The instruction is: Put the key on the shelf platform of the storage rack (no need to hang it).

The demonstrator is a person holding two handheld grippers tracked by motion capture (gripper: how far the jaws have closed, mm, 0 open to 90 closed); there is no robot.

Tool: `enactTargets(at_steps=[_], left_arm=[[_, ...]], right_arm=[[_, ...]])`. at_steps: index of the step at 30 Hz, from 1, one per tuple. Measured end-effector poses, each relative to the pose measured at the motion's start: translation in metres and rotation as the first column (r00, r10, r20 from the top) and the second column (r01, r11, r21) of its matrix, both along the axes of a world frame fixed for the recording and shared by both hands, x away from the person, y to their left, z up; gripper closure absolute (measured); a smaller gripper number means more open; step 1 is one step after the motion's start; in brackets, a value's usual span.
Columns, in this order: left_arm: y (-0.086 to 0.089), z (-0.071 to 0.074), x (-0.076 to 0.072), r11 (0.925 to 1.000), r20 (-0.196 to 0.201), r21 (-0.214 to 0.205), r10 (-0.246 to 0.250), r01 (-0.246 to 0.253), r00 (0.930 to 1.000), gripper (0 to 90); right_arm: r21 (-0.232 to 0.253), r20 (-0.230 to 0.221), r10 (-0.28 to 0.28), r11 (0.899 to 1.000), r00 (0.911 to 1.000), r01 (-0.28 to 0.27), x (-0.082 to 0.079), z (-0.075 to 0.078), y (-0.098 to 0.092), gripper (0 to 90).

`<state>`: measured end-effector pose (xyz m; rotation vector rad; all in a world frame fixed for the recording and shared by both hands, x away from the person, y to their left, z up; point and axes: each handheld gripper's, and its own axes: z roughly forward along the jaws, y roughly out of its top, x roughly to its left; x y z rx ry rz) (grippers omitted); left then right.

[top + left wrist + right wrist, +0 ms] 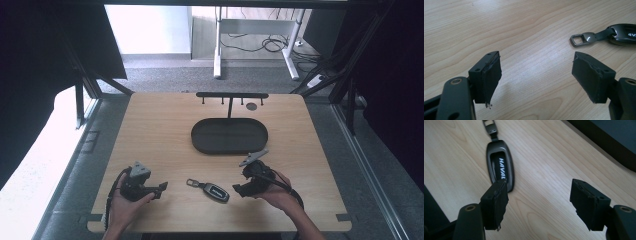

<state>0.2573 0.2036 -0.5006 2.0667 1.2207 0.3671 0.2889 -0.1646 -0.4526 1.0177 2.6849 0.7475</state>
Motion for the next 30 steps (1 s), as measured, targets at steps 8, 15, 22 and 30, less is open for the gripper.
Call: enactTargets(at_steps=[8, 15, 22, 30], left_arm=[[-0.002, 0.0, -0.001, 1.0, -0.001, 0.002, 0.004, -0.004, 1.0, 23.5], [0.0, 0.0, -0.001, 0.9999, 0.002, -0.008, 0.009, -0.008, 1.0, 23.1], [-0.002, 0.0, 0.001, 1.0, 0.0, -0.005, -0.001, 0.001, 1.0, 22.8], [-0.004, 0.0, 0.001, 1.0, 0.001, -0.003, -0.006, 0.006, 1.0, 22.8]], right_arm=[[-0.05, -0.049, 0.074, 0.996, 0.996, -0.077, -0.003, -0.002, 0.035, 30.4], [-0.095, -0.073, 0.119, 0.987, 0.9901, -0.126, -0.001, -0.011, 0.06, 29.3], [-0.137, -0.094, 0.155, 0.976, 0.9835, -0.167, 0.003, -0.021, 0.084, 28.3], [-0.187, -0.107, 0.171, 0.964, 0.9794, -0.189, 0.011, -0.038, 0.101, 31.0]])
